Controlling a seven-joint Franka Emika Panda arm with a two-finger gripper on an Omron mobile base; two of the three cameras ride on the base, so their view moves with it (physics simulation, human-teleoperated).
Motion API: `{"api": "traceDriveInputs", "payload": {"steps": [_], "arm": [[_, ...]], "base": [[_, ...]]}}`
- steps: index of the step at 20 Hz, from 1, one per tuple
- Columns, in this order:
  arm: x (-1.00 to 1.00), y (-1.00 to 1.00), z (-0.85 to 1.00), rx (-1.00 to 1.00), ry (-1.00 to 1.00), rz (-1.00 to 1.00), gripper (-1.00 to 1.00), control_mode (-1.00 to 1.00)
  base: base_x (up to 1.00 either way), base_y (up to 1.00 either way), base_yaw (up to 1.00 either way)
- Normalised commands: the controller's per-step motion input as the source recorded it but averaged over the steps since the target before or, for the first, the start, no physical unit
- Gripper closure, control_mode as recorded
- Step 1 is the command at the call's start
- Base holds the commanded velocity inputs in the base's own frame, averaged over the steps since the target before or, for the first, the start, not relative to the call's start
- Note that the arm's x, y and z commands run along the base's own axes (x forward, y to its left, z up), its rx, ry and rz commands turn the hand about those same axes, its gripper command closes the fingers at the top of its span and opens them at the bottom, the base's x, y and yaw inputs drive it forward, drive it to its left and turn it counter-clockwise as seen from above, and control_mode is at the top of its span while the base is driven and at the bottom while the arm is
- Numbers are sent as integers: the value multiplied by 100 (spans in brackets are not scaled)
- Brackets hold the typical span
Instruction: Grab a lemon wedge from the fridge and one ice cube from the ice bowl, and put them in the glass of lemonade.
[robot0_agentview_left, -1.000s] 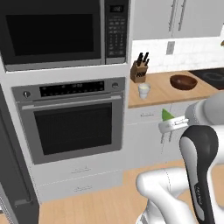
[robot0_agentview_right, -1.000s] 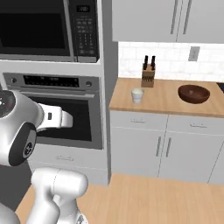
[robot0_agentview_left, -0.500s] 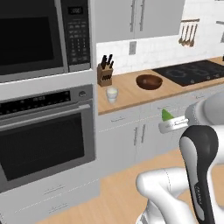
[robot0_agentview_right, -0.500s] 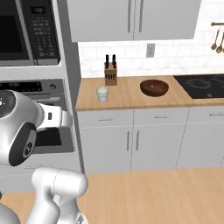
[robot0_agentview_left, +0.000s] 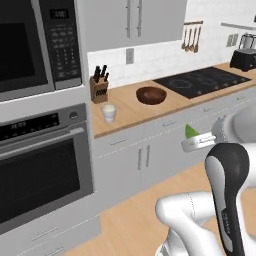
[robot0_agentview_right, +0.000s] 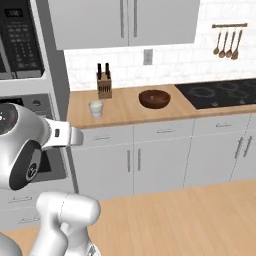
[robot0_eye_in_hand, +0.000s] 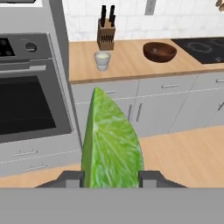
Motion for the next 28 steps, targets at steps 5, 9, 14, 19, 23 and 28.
{"api": "traceDriveInputs", "payload": {"steps": [5, 9, 14, 19, 23, 28], "arm": [[0, 0, 0, 0, 0, 0, 100, 100], [0, 0, 0, 0, 0, 0, 100, 100], [0, 0, 0, 0, 0, 0, 100, 100], [0, 0, 0, 0, 0, 0, 100, 100], [0, 0, 0, 0, 0, 0, 100, 100], [0, 0, 0, 0, 0, 0, 100, 100]], "base": [[88, -67, 8], [92, -60, -21], [86, -41, -45], [76, -14, -27], [52, 0, 20], [47, 0, 49]]}}
